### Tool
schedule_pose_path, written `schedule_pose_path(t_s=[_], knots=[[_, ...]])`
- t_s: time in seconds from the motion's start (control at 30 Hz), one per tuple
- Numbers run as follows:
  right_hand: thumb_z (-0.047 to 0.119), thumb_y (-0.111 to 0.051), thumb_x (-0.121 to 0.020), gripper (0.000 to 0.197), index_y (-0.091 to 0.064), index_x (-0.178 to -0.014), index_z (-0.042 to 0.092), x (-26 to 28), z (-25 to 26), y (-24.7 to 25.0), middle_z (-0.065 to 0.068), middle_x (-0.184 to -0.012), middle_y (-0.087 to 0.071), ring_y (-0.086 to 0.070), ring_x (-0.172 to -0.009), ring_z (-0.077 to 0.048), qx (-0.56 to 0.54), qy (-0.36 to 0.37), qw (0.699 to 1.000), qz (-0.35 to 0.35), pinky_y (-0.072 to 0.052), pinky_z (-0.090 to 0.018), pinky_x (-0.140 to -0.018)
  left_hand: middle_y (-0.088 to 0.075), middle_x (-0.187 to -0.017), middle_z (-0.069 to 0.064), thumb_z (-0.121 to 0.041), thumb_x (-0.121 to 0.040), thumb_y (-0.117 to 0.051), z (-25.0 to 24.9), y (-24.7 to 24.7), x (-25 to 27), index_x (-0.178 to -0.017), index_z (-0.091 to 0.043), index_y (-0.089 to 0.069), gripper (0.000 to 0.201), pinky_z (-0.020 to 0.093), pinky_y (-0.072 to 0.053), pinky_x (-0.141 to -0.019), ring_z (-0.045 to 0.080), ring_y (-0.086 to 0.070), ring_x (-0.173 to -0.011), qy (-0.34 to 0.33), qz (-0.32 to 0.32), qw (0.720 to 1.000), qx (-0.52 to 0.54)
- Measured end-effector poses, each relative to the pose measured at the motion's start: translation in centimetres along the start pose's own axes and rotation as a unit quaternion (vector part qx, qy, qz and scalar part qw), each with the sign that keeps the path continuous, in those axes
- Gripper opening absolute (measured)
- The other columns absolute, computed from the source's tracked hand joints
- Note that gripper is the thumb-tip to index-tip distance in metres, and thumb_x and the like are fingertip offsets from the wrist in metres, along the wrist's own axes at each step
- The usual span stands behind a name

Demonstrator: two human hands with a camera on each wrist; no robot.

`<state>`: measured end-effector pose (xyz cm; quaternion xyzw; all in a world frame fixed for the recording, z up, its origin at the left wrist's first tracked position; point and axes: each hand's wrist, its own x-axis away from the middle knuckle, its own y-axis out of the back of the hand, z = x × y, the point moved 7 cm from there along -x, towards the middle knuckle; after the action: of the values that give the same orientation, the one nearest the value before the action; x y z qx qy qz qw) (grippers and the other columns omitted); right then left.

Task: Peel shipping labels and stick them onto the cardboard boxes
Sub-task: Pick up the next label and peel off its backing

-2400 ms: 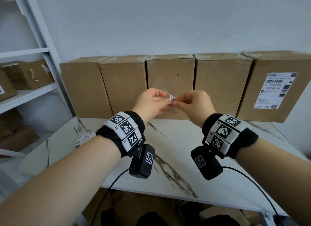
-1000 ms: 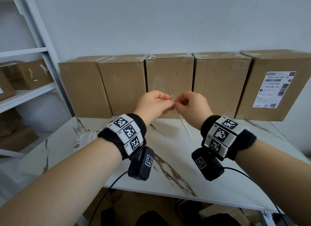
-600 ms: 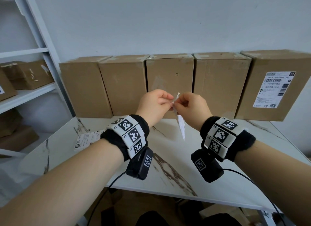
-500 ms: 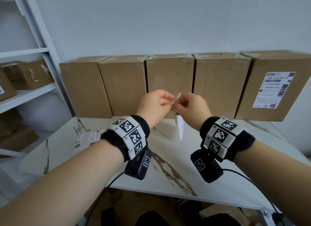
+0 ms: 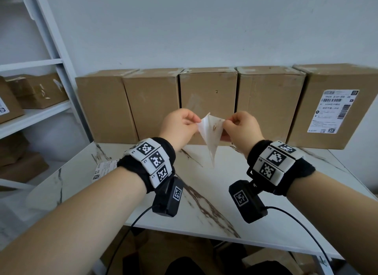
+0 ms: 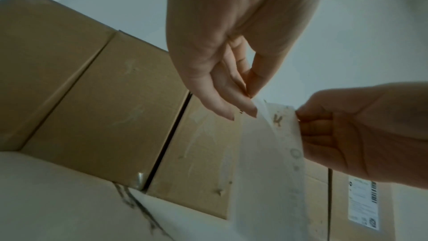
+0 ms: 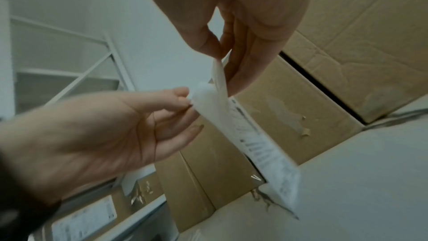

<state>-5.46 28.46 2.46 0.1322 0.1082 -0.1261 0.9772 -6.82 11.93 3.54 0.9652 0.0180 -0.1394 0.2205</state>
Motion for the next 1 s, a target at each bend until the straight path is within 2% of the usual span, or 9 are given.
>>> schedule_pose_path(t_s=[0.23, 0.43, 0.5, 0.57, 0.63, 0.7, 0.8, 0.93, 1.0], knots=[[-0.005, -0.047, -0.085, 0.017, -0.046, -0.079, 0.011, -0.2, -0.5, 1.2, -0.011, -0.081, -0.062, -0.067, -0.064, -0.021, -0.081, -0.046, 0.995, -0.036, -0.059, -0.027, -0.058, -0.066, -0.084, -0.001, -0.001, -0.087, -0.050, 2.8, 2.2, -0.5, -0.082, -0.021, -0.071, 0.029, 0.039, -0.055, -0.089, 0.025, -0.067, -0.092, 0.068, -0.016, 0.997, -0.011], [-0.006, -0.042, -0.083, 0.027, -0.053, -0.072, 0.016, -0.6, -0.6, 1.2, -0.020, -0.092, -0.066, -0.068, -0.073, -0.024, -0.028, -0.016, 0.997, -0.067, -0.059, -0.039, -0.072, -0.062, -0.108, 0.011, -0.003, -0.086, -0.056, 6.0, 3.3, -1.1, -0.103, -0.005, -0.068, 0.021, 0.038, -0.046, -0.100, 0.029, -0.058, -0.105, 0.135, 0.021, 0.985, -0.102], [-0.005, -0.040, -0.080, 0.031, -0.058, -0.070, 0.019, -0.8, -0.7, 1.2, -0.013, -0.084, -0.067, -0.069, -0.075, -0.026, -0.010, -0.013, 0.997, -0.081, -0.057, -0.046, -0.079, -0.050, -0.092, 0.009, -0.003, -0.085, -0.056, 7.1, 3.4, -0.8, -0.073, -0.015, -0.058, 0.017, 0.034, -0.044, -0.094, 0.026, -0.051, -0.089, 0.173, 0.052, 0.972, -0.153], [-0.005, -0.039, -0.081, 0.035, -0.060, -0.069, 0.020, -0.9, -0.8, 1.1, -0.007, -0.080, -0.067, -0.070, -0.076, -0.026, -0.009, -0.021, 0.996, -0.083, -0.057, -0.045, -0.081, -0.046, -0.086, 0.006, -0.006, -0.082, -0.056, 8.4, 3.5, -0.7, -0.063, -0.020, -0.042, 0.028, 0.035, -0.045, -0.088, 0.021, -0.045, -0.084, 0.197, 0.073, 0.958, -0.196], [-0.005, -0.040, -0.083, 0.033, -0.061, -0.072, 0.018, -0.9, -0.6, 1.0, -0.007, -0.085, -0.067, -0.069, -0.075, -0.025, -0.012, -0.023, 0.996, -0.086, -0.057, -0.041, -0.081, -0.050, -0.082, 0.008, -0.009, -0.080, -0.056, 8.9, 3.9, -0.3, -0.069, -0.011, -0.051, 0.013, 0.036, -0.050, -0.086, 0.023, -0.051, -0.080, 0.210, 0.082, 0.946, -0.233], [-0.004, -0.040, -0.085, 0.030, -0.064, -0.082, 0.014, -0.9, -0.3, 1.1, -0.010, -0.096, -0.068, -0.068, -0.079, -0.025, -0.001, -0.019, 0.995, -0.097, -0.058, -0.033, -0.077, -0.050, -0.072, 0.009, -0.009, -0.081, -0.054, 9.2, 4.4, 0.0, -0.070, -0.004, -0.051, 0.012, 0.031, -0.051, -0.069, 0.025, -0.054, -0.073, 0.213, 0.088, 0.934, -0.272], [-0.004, -0.042, -0.087, 0.029, -0.066, -0.099, 0.008, -0.8, 0.0, 1.3, -0.011, -0.100, -0.067, -0.067, -0.085, -0.027, 0.012, -0.018, 0.994, -0.104, -0.053, -0.023, -0.067, -0.039, -0.059, 0.005, -0.007, -0.085, -0.051, 9.1, 4.9, 0.4, -0.060, -0.007, -0.039, 0.028, 0.024, -0.033, -0.048, 0.021, -0.045, -0.057, 0.213, 0.102, 0.920, -0.312], [-0.003, -0.044, -0.086, 0.031, -0.069, -0.099, 0.011, -0.7, 0.4, 0.8, -0.007, -0.092, -0.066, -0.069, -0.086, -0.025, 0.044, -0.013, 0.995, -0.088, -0.055, -0.035, -0.083, -0.037, -0.060, 0.003, -0.012, -0.088, -0.050, 8.5, 5.1, 0.8, -0.061, -0.007, -0.038, 0.029, 0.024, -0.027, -0.046, 0.017, -0.037, -0.052, 0.214, 0.118, 0.902, -0.355], [-0.002, -0.046, -0.085, 0.030, -0.069, -0.100, 0.011, -0.7, 0.4, 0.4, -0.007, -0.090, -0.069, -0.070, -0.081, -0.022, 0.036, -0.008, 0.997, -0.073, -0.056, -0.036, -0.086, -0.043, -0.068, 0.005, -0.018, -0.088, -0.051, 8.1, 5.0, 0.8, -0.076, 0.001, -0.053, 0.023, 0.024, -0.031, -0.051, 0.018, -0.040, -0.059, 0.205, 0.121, 0.900, -0.366]])
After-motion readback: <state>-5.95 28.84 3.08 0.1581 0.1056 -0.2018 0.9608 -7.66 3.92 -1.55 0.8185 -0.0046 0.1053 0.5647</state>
